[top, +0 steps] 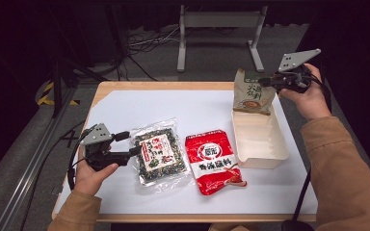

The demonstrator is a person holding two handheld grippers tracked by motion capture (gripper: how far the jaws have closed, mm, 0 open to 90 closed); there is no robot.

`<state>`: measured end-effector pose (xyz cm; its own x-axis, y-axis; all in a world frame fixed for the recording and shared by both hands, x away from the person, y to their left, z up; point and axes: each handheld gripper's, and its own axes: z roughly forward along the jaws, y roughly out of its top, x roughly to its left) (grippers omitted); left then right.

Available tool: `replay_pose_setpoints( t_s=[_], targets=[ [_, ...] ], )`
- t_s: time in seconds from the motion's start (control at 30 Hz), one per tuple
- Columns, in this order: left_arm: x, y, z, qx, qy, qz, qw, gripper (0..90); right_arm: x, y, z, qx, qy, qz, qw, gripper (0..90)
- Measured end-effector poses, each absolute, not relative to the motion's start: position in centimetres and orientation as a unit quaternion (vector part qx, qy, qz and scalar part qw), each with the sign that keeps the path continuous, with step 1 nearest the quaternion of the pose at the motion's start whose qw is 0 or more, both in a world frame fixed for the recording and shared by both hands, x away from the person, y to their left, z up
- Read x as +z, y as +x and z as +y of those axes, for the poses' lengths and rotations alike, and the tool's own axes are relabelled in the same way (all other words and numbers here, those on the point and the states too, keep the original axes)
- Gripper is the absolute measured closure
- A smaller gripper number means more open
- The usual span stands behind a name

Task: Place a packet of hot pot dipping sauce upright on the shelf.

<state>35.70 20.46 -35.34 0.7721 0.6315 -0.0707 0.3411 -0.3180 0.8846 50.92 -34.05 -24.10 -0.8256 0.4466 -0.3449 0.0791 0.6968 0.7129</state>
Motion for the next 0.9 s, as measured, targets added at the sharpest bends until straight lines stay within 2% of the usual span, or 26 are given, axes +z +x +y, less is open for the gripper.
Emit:
replay_pose_setpoints(
  t_s=[0.27, 0.9],
  targets=[
    [-35.4, 35.7, 20.2, 0.139, 0.799, 0.308, 0.497, 31.0, -24.6, 51.6, -34.4, 0.348, 0.152, 0.886, 0.265, 89.4],
    [-35.6, 35.7, 19.9, 0.133, 0.803, 0.301, 0.497, 31.1, -26.7, 52.9, -34.2, 0.328, 0.154, 0.897, 0.252, 89.4]
  ],
)
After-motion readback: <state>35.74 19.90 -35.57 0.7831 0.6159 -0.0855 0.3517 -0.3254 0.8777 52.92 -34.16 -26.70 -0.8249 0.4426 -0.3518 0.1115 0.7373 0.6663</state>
